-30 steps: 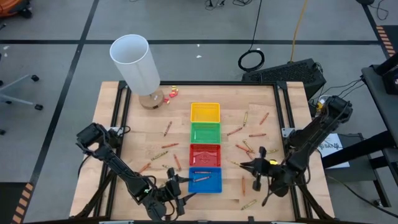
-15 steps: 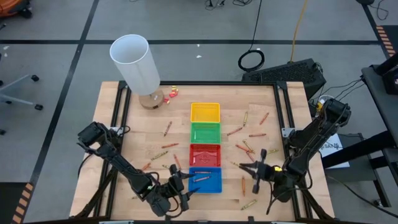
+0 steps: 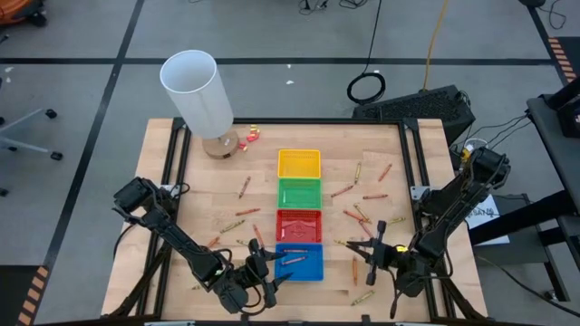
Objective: Sort crayons
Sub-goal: Put the yellow crayon into the red bin
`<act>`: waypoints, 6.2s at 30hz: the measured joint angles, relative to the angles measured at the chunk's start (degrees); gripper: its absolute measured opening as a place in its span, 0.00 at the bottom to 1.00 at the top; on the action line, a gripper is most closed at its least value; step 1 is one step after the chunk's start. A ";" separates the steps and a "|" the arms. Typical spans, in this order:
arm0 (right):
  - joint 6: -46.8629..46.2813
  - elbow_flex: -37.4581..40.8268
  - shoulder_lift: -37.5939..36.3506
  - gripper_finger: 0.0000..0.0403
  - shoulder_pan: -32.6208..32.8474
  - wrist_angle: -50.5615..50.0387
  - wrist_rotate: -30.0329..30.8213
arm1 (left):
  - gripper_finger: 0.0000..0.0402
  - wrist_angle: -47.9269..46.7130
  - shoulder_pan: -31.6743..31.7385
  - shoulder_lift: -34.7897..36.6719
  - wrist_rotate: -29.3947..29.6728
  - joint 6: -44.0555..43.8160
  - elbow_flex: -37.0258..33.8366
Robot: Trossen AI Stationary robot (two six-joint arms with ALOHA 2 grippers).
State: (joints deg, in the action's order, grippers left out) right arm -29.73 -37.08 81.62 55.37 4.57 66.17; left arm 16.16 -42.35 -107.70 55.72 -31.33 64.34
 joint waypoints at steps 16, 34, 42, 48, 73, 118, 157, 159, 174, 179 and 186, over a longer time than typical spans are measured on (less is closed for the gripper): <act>26.72 -0.02 -0.52 0.01 -0.66 8.98 -9.54 | 0.65 -0.22 1.29 0.00 -0.04 0.11 0.00; 45.77 -0.02 -0.52 0.01 -0.66 8.94 -9.42 | 0.65 -0.81 2.54 0.00 -0.20 0.33 0.00; 47.65 -0.02 -0.52 0.01 -0.68 8.94 -9.33 | 0.65 -1.12 2.59 0.00 -0.20 0.64 0.00; 51.42 -0.02 -0.52 0.01 -0.81 8.94 -9.28 | 0.65 -2.45 2.71 0.00 -0.18 0.57 0.00; 35.00 -0.02 -0.52 0.01 -4.54 8.94 -10.04 | 0.65 -3.69 3.24 0.07 -7.73 4.96 0.00; 14.74 -0.01 7.58 0.01 -37.05 33.40 -40.82 | 0.55 -21.29 -5.70 13.51 5.39 0.76 -10.27; 17.02 0.00 11.35 0.21 -36.13 35.89 -40.68 | 0.44 -19.52 0.13 13.49 4.35 9.29 -14.73; 18.89 0.00 9.39 0.21 -35.31 35.48 -40.70 | 0.44 -19.56 0.41 13.46 4.35 9.17 -14.73; 16.52 -0.02 4.28 0.21 -25.91 19.88 -40.75 | 0.44 -25.26 1.01 18.40 -6.74 0.63 -14.62; 16.92 -0.02 4.29 0.21 -23.34 19.74 -40.71 | 0.44 -30.86 1.01 21.25 -8.02 -4.12 -14.62; 16.93 -0.02 4.29 0.21 -21.94 19.52 -40.63 | 0.44 -37.09 0.99 21.49 -8.35 -10.81 -14.71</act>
State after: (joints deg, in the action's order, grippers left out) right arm -12.80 -37.10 85.91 33.43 24.09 25.54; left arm -20.93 -41.35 -86.21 47.37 -42.14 49.62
